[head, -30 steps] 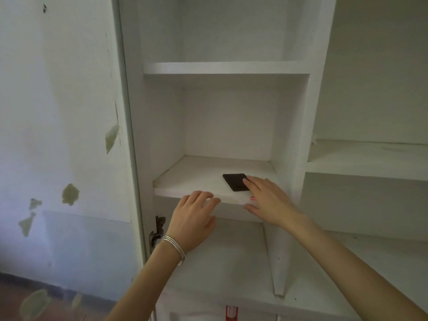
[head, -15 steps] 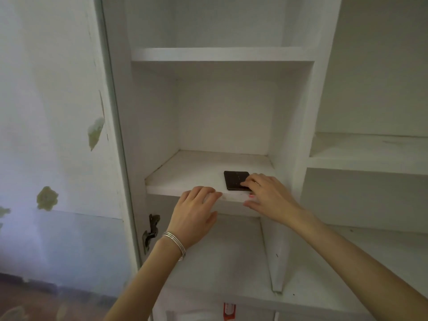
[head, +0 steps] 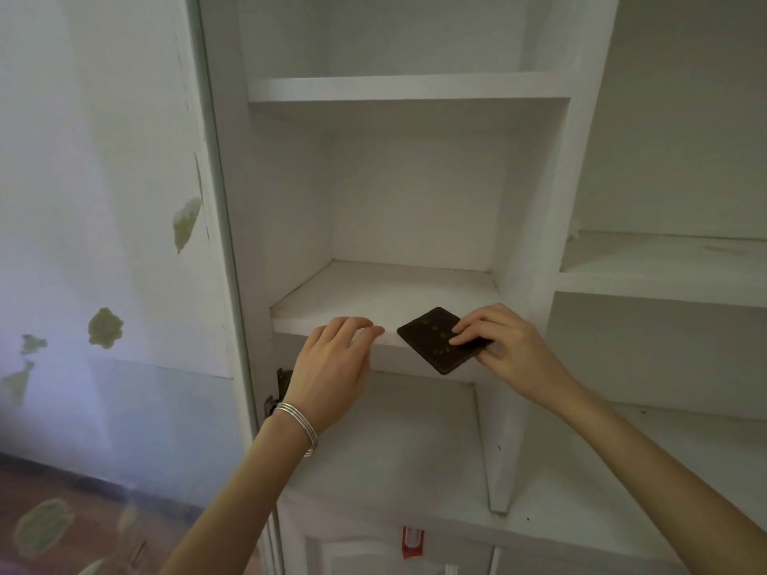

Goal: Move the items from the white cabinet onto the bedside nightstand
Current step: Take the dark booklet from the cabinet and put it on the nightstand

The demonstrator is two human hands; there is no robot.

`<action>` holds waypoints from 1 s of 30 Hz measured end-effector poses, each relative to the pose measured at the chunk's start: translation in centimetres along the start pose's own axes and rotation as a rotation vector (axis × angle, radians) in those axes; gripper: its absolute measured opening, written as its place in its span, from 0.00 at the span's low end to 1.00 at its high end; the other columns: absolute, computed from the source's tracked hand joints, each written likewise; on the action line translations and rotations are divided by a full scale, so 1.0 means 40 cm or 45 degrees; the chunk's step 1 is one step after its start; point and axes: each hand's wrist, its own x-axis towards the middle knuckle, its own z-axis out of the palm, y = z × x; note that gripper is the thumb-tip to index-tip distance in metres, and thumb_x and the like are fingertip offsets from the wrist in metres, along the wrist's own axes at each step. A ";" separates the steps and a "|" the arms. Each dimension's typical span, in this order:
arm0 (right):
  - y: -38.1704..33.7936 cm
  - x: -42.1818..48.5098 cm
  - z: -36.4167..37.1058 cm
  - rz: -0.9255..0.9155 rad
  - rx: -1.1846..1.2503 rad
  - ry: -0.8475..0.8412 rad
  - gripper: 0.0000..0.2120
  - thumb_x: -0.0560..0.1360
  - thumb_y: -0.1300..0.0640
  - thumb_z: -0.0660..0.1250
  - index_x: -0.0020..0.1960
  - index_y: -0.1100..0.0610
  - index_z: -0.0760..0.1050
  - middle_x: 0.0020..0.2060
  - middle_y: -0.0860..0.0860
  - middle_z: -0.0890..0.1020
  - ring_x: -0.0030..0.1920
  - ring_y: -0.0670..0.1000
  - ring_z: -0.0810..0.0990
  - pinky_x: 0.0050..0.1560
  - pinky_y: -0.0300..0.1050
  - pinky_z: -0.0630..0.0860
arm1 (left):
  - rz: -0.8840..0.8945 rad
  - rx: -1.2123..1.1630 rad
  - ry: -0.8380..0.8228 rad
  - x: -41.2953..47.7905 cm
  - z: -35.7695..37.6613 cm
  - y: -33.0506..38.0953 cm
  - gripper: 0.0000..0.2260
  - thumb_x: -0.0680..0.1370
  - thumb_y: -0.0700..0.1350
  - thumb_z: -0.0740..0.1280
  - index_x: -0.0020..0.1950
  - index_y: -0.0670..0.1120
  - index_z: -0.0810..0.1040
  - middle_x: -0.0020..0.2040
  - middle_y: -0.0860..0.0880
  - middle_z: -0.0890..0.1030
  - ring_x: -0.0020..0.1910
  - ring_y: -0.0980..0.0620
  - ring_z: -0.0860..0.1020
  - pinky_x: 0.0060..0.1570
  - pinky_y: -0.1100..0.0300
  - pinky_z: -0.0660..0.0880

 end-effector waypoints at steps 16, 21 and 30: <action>-0.148 -0.127 -0.022 -0.114 0.747 -0.605 0.14 0.69 0.71 0.66 0.38 0.53 0.82 0.48 0.45 0.75 0.48 0.48 0.77 0.51 0.42 0.76 | -0.415 -0.782 -0.638 -0.245 -0.170 0.221 0.08 0.77 0.54 0.62 0.52 0.53 0.76 0.42 0.64 0.77 0.44 0.65 0.76 0.45 0.70 0.69; -0.235 -0.199 0.017 -0.173 0.739 -0.642 0.12 0.76 0.58 0.61 0.54 0.48 0.79 0.55 0.45 0.77 0.56 0.44 0.75 0.55 0.36 0.73 | -0.746 -0.667 -0.449 -0.409 -0.258 0.284 0.06 0.71 0.54 0.69 0.42 0.54 0.76 0.35 0.58 0.78 0.37 0.61 0.76 0.38 0.67 0.71; -0.512 -0.351 0.111 -0.075 0.940 -1.070 0.12 0.75 0.57 0.67 0.57 0.56 0.74 0.43 0.53 0.82 0.40 0.47 0.82 0.46 0.40 0.77 | -1.337 -0.536 -0.173 -0.761 -0.472 0.472 0.05 0.72 0.46 0.71 0.38 0.53 0.77 0.33 0.56 0.80 0.34 0.61 0.78 0.37 0.63 0.73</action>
